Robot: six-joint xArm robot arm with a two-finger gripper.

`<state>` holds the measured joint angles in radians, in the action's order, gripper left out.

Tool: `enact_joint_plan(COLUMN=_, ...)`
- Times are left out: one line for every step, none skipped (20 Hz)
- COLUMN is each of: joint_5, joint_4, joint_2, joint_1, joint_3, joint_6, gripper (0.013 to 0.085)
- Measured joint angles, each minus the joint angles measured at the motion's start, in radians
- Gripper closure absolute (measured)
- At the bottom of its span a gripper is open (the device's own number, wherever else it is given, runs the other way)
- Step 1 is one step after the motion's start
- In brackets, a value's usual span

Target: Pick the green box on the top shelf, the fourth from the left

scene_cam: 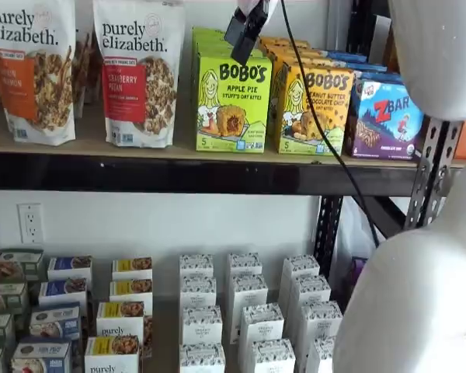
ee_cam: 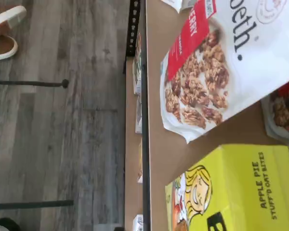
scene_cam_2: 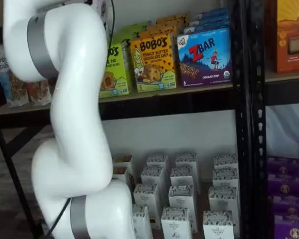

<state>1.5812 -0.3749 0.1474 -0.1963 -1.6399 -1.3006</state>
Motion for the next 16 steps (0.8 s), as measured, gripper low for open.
enact_joint_plan(joint_5=0.0, joint_4=0.001, joint_2=-0.006, joint_1=0.001, joint_3=-0.004, joint_6=-0.002, gripper=0.013)
enact_joint_plan(joint_5=-0.001, joint_4=0.002, joint_2=-0.01, joint_1=0.003, joint_3=-0.006, joint_6=-0.005, gripper=0.013)
enact_joint_plan(joint_5=-0.002, joint_4=0.002, joint_2=-0.017, joint_1=0.005, joint_3=-0.009, joint_6=-0.008, gripper=0.013)
enact_joint_plan(joint_5=-0.002, joint_4=0.001, joint_2=-0.022, joint_1=0.008, joint_3=-0.012, joint_6=-0.011, gripper=0.013)
enact_joint_plan(joint_5=-0.003, joint_4=0.0, joint_2=-0.027, joint_1=0.01, joint_3=-0.014, joint_6=-0.014, gripper=0.013)
enact_joint_plan(joint_5=-0.004, joint_4=0.0, joint_2=-0.031, joint_1=0.012, joint_3=-0.017, joint_6=-0.016, gripper=0.013)
enact_joint_plan(joint_5=-0.005, joint_4=-0.001, joint_2=-0.036, joint_1=0.014, joint_3=-0.02, joint_6=-0.019, gripper=0.013)
enact_joint_plan(joint_5=-0.006, joint_4=-0.001, joint_2=-0.042, joint_1=0.016, joint_3=-0.023, joint_6=-0.021, gripper=0.013)
enact_joint_plan(joint_5=-0.006, joint_4=-0.001, joint_2=-0.046, joint_1=0.018, joint_3=-0.026, joint_6=-0.024, gripper=0.013)
enact_joint_plan(joint_5=-0.007, joint_4=0.0, joint_2=-0.05, joint_1=0.019, joint_3=-0.028, joint_6=-0.026, gripper=0.013)
enact_joint_plan(joint_5=-0.009, joint_4=0.001, joint_2=-0.053, joint_1=0.021, joint_3=-0.03, joint_6=-0.028, gripper=0.013)
enact_joint_plan(joint_5=-0.011, joint_4=0.002, joint_2=-0.056, joint_1=0.023, joint_3=-0.031, joint_6=-0.03, gripper=0.013)
enact_joint_plan(joint_5=-0.013, joint_4=0.003, joint_2=-0.059, joint_1=0.024, joint_3=-0.032, joint_6=-0.032, gripper=0.013)
enact_joint_plan(joint_5=-0.014, joint_4=0.003, joint_2=-0.062, joint_1=0.025, joint_3=-0.035, joint_6=-0.034, gripper=0.013)
enact_joint_plan(joint_5=-0.012, joint_4=0.005, joint_2=-0.067, joint_1=0.026, joint_3=-0.039, joint_6=-0.035, gripper=0.013)
enact_joint_plan(joint_5=-0.01, joint_4=0.007, joint_2=-0.071, joint_1=0.027, joint_3=-0.043, joint_6=-0.036, gripper=0.013)
